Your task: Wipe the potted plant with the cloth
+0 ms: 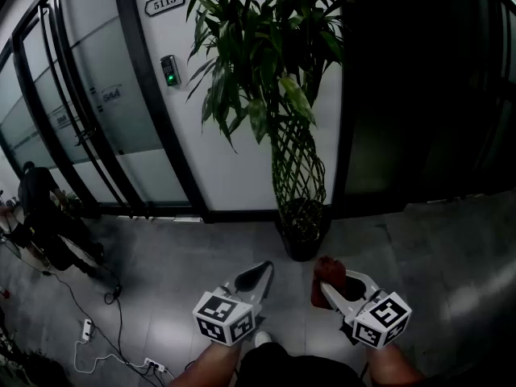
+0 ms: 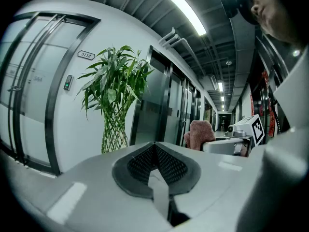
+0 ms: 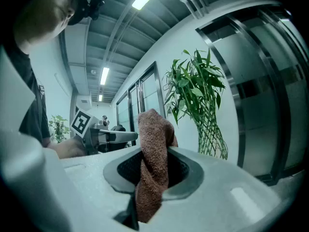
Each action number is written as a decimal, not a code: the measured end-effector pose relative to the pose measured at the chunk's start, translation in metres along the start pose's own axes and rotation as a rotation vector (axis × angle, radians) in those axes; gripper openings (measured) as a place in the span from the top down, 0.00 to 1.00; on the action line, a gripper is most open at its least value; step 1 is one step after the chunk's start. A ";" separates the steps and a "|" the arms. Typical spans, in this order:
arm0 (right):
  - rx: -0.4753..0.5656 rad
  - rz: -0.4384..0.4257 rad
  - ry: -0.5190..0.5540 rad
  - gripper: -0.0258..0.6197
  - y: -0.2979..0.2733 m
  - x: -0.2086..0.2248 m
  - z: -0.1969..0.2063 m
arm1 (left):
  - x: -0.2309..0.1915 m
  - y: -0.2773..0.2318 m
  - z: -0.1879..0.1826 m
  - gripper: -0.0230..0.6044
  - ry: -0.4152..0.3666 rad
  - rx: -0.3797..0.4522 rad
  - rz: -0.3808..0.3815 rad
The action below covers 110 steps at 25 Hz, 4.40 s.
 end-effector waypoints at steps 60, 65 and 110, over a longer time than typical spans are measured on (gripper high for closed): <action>0.161 -0.167 0.205 0.85 -0.161 0.295 -0.142 | -0.083 -0.325 -0.191 0.73 0.212 0.209 0.192; 0.155 -0.210 0.202 0.85 -0.162 0.305 -0.142 | -0.084 -0.329 -0.192 0.87 0.222 0.241 0.143; 0.285 -0.303 0.380 0.85 -0.337 0.286 -0.307 | -0.103 -0.297 -0.149 0.94 0.246 0.152 0.032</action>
Point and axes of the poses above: the fingertips, and each gripper's own axes: y backward along the fingers, x to its right, z out of its underside, the point moved 8 cm from there along y, backward along the fingers, and after that the axes turned 4 degrees about y, right-handed, at the moved point
